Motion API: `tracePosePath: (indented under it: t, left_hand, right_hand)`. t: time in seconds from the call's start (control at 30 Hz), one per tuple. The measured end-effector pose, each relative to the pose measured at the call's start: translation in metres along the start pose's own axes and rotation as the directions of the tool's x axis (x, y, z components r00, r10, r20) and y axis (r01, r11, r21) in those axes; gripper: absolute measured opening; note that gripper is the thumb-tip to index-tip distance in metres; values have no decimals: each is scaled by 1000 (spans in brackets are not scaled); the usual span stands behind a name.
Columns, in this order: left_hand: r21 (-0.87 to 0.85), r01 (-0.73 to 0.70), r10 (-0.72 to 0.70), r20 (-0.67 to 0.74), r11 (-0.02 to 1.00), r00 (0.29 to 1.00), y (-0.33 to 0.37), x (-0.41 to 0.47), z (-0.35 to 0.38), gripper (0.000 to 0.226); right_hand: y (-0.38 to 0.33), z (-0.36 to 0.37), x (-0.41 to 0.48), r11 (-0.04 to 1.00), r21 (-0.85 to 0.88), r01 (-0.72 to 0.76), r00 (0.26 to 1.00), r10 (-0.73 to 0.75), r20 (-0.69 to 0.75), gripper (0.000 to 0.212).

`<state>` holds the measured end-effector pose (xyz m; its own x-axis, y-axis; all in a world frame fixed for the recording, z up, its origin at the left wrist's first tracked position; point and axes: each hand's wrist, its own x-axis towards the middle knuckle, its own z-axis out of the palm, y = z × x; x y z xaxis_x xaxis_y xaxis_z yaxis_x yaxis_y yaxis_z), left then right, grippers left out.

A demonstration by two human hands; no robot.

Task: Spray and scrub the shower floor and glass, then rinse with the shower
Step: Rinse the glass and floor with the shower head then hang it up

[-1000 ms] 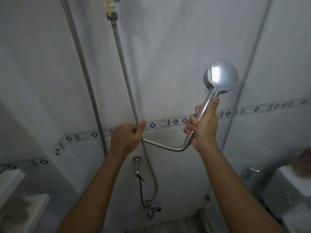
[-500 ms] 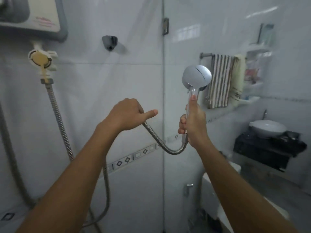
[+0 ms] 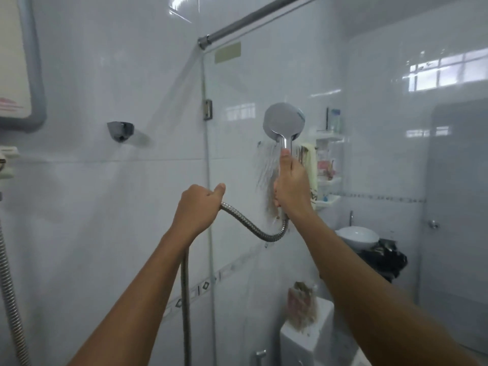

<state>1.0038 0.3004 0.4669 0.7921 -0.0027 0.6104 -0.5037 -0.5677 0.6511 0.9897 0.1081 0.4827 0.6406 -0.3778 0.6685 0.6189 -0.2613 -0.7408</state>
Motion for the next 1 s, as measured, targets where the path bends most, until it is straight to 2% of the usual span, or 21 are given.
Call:
tracePosePath:
  t: [0.1,0.33,0.43,0.57,0.77,1.0]
  left_hand:
    - [-40,14,-15,-35,999,999,17,18,-4,57]
    - [-181,92,-105,-61,979,993,45,41,-24,51]
    - [-204,78,-93,-66,976,993,57,51,-30,50]
    - [-225,61,-85,-98,972,992,66,56,-37,52]
    - [-297,99,-139,-116,950,984,68,47,-46,52]
    - [-344,50,-84,-87,938,993,99,18,-46,65]
  right_hand:
    - [-9,12,21,996,-69,53,999,-53,-1,48]
    - [-38,33,60,991,-49,128,991,-130,-38,56]
    - [-46,50,68,984,-74,165,986,-164,13,61]
    - [-56,58,79,986,-26,165,986,-165,30,56]
    - [-84,39,88,983,-39,181,983,-181,-9,56]
    - [-135,-15,70,981,32,190,978,-186,-91,52]
